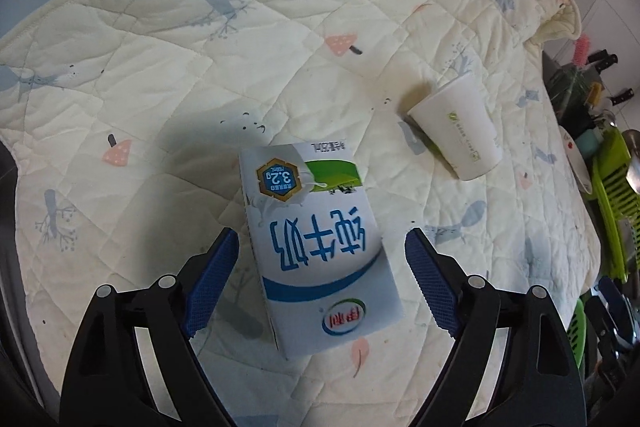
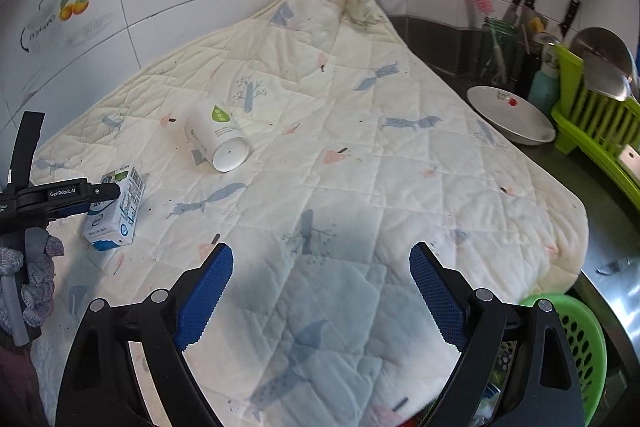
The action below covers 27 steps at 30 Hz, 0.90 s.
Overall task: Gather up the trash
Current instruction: 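Grasp the white milk carton with the left gripper while the right grasps the paper cup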
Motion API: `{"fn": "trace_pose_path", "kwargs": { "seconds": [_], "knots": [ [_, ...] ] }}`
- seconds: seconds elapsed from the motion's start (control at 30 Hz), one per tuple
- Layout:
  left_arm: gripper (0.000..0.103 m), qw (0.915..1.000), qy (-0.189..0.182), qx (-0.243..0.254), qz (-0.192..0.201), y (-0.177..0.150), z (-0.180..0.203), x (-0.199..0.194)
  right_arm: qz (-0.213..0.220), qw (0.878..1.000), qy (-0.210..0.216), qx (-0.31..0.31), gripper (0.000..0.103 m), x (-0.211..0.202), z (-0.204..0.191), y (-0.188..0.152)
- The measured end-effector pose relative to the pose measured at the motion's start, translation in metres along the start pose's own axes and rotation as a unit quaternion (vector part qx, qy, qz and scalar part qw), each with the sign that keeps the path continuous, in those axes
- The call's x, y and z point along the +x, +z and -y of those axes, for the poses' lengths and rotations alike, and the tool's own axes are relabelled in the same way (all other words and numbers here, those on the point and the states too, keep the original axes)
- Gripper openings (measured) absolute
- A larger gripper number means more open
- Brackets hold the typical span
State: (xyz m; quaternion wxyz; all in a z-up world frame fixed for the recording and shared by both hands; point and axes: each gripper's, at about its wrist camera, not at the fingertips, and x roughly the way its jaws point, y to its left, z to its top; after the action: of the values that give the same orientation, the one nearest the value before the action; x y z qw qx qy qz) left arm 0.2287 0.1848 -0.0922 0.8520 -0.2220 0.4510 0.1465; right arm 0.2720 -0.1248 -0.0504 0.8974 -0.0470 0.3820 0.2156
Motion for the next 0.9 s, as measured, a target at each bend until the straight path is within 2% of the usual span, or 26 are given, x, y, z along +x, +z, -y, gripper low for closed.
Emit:
{"fn": "trace_pose_path", "kwargs": {
  "seconds": [0.17,0.23,0.27,0.57,0.9],
  "knots": [
    [0.083,0.9998,-0.007,-0.013,-0.013,0.002,-0.008,0.012,-0.012,0.999,0.016,-0.025,0.087,0.028,-0.02,0.018],
    [0.081,0.9998,-0.012,-0.008,-0.015,0.002,-0.009,0.014,-0.019,0.999,0.028,-0.032,0.087,0.039,-0.029,0.026],
    [0.077,0.9997,-0.017,-0.005,-0.015,0.002,-0.009,0.015,-0.023,0.998,0.034,-0.037,0.087,0.047,-0.036,0.032],
    [0.075,0.9992,-0.034,0.007,-0.02,0.002,-0.013,0.011,-0.049,0.992,0.07,-0.092,0.088,0.1,-0.089,0.071],
    [0.075,0.9982,-0.041,0.028,-0.033,0.001,-0.018,0.004,-0.075,0.982,0.079,-0.153,0.088,0.162,-0.126,0.103]
  ]
}}
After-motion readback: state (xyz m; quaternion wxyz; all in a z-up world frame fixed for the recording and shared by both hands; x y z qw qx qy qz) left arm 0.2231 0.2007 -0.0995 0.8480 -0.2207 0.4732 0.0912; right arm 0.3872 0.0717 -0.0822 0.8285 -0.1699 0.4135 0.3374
